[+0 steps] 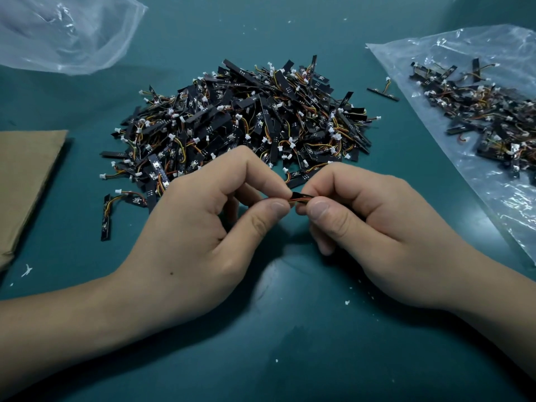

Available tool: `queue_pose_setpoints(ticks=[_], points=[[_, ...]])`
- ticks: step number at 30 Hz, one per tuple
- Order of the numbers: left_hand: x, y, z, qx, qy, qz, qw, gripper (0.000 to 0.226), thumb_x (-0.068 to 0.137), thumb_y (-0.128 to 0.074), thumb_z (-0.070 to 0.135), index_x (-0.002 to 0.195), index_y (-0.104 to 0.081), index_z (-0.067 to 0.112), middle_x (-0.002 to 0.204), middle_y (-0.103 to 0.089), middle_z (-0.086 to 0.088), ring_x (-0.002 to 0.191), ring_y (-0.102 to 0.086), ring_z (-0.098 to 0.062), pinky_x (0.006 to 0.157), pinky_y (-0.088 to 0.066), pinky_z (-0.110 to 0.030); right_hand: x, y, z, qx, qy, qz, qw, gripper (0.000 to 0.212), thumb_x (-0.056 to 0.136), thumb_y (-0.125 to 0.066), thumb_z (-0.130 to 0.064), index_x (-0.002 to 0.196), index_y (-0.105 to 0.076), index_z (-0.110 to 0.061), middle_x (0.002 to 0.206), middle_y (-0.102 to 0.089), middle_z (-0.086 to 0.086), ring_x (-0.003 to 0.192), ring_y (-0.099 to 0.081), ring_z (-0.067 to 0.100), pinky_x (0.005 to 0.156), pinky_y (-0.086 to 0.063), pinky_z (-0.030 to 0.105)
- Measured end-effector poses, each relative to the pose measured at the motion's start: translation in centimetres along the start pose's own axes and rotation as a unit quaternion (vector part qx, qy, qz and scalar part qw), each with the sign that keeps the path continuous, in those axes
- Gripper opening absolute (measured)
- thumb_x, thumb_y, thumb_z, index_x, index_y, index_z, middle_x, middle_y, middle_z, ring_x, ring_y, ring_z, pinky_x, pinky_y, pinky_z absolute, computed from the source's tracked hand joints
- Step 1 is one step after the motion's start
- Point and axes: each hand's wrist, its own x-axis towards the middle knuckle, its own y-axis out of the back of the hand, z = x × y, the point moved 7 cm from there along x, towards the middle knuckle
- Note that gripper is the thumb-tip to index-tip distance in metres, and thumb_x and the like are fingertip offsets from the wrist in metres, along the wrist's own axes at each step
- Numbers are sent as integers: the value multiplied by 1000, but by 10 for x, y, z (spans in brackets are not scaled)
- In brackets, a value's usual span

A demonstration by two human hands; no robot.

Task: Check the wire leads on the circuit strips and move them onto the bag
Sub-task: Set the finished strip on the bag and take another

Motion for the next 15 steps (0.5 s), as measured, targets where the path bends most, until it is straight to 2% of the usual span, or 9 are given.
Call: queue_pose_setpoints(ticks=[3, 5, 7, 9, 12, 15], points=[[1, 0, 3, -3, -4, 4, 1000, 11, 92, -70, 11, 96, -68, 22, 91, -71, 11, 81, -62, 7, 73, -45, -5, 0, 2, 0, 2, -1, 13, 1000, 13, 103, -53, -31, 93, -61, -28, 66, -62, -5, 57, -52, 11, 56, -39, 17], [0, 1, 3, -2, -6, 5, 1000, 11, 92, -69, 17, 94, -66, 27, 92, -71, 10, 79, -65, 1, 71, -51, -12, 0, 4, 0, -4, 2, 27, 1000, 14, 102, -55, -32, 91, -62, -27, 66, -60, -2, 58, -51, 13, 55, -41, 24], [0, 2, 2, 23, -13, 3, 1000, 6, 92, -68, 26, 92, -64, 30, 90, -71, 4, 70, -68, -21, 61, -56, -32, 1, 5, 0, -10, 3, 35, 999, 14, 101, -57, -31, 89, -63, -26, 67, -58, 0, 57, -51, 16, 54, -43, 31], [0, 4, 1, 33, -18, 4, 999, 5, 92, -67, 32, 95, -64, 29, 86, -70, 1, 61, -62, -35, 53, -51, -42, 1, 4, 1, -5, 1, 32, 999, 15, 102, -57, -33, 89, -63, -26, 66, -59, 1, 56, -51, 16, 54, -43, 34], [0, 4, 0, 36, -21, 0, 999, 6, 92, -65, 35, 96, -64, 30, 86, -70, 1, 60, -62, -36, 51, -51, -43, 0, 3, 2, 39, -6, 23, 999, 24, 102, -48, -39, 92, -63, -23, 65, -62, -2, 58, -52, 15, 56, -44, 31], [0, 4, -2, 53, -21, -9, 998, 7, 92, -64, 39, 96, -64, 33, 85, -70, 4, 59, -62, -31, 51, -50, -39, 0, 3, 6, 64, -16, 21, 998, 31, 104, -43, -38, 92, -62, -17, 63, -62, -5, 59, -52, 14, 60, -43, 27]])
